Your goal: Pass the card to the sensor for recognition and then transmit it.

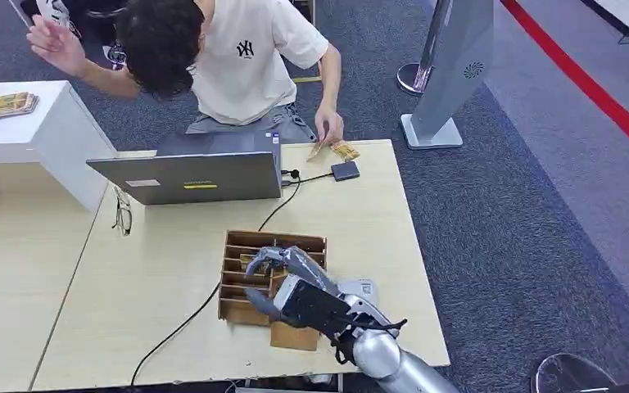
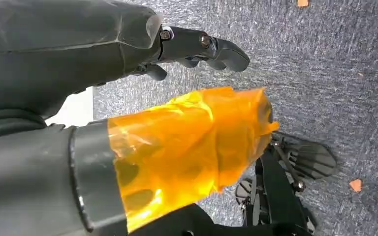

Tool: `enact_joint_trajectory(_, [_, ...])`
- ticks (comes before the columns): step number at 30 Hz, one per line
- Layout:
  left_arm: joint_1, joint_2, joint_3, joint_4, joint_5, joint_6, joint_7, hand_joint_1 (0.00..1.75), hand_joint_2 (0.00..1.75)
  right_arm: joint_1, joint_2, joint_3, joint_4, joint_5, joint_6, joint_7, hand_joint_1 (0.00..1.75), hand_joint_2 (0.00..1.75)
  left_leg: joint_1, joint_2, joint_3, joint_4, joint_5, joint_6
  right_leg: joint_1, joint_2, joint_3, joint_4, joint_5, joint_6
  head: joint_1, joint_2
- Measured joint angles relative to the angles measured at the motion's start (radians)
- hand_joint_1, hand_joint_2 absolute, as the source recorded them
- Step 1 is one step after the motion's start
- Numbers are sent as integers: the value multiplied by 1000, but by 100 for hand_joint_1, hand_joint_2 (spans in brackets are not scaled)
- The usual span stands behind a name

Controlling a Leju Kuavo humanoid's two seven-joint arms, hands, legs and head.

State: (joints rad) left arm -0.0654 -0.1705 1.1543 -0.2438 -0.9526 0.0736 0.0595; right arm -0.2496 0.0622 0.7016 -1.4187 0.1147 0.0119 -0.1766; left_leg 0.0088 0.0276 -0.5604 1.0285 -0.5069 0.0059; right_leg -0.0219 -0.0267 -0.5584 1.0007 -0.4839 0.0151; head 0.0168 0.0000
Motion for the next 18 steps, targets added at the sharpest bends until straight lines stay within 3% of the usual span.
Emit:
enact_joint_trajectory(1, [0, 2, 0, 0, -2, 0, 0, 0, 0, -7, -7, 12, 11, -16, 26, 5, 0, 175, 0, 0, 0, 0, 0, 0, 0, 0, 0, 0, 0, 0, 0, 0])
enact_joint_trajectory(11, [-2, 19, 0, 1, -21, 2, 0, 0, 0, -76, -92, 100, 111, -137, 241, 14, 0, 175, 0, 0, 0, 0, 0, 0, 0, 0, 0, 0, 0, 0, 0, 0])
enact_joint_trajectory(18, [-2, 25, 0, 3, -25, 0, 0, 0, 0, -89, -140, 124, 162, -233, 308, -5, 0, 175, 0, 0, 0, 0, 0, 0, 0, 0, 0, 0, 0, 0, 0, 0])
